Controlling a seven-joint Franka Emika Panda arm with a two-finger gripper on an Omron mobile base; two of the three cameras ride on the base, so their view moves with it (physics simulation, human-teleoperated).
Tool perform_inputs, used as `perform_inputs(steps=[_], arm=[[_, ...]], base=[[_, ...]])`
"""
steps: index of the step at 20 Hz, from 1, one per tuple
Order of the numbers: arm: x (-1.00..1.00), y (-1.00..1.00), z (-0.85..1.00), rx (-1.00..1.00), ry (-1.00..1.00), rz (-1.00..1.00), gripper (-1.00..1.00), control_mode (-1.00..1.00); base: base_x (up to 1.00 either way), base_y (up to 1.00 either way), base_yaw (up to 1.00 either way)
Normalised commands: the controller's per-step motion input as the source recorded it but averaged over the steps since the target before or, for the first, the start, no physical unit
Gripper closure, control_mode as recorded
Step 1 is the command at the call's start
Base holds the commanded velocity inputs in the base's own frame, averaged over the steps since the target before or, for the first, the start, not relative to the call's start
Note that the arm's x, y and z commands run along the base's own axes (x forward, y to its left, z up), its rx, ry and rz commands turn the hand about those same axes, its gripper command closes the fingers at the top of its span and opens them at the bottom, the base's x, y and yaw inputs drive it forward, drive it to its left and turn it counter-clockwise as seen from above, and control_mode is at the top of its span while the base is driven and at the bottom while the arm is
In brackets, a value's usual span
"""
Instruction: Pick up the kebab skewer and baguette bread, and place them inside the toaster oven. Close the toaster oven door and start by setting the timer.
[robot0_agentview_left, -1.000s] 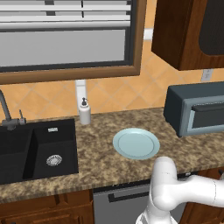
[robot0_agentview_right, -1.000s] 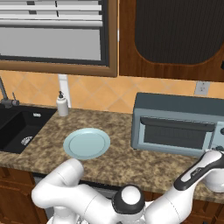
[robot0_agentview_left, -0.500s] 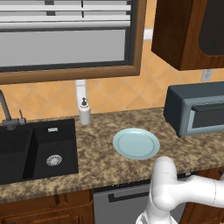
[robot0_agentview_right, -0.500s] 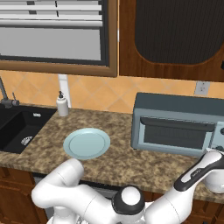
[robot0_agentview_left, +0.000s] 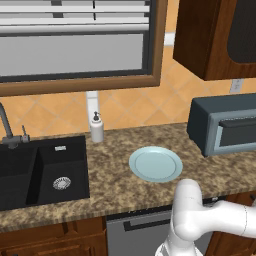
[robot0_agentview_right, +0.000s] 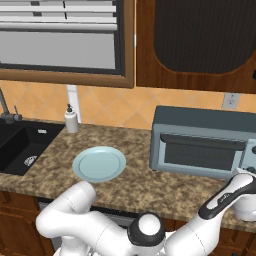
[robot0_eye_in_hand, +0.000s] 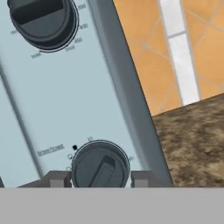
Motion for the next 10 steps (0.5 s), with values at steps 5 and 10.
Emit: perform_inputs(steps=[5,10], arm=[[0.00,-0.01,0.00,0.11,0.00,0.00,1.00,-1.00],[0.00,0.02,0.04,0.02,-0.07,0.00,1.00,-1.00]], base=[[0.00,0.00,0.00],[0.00,0.00,0.00]])
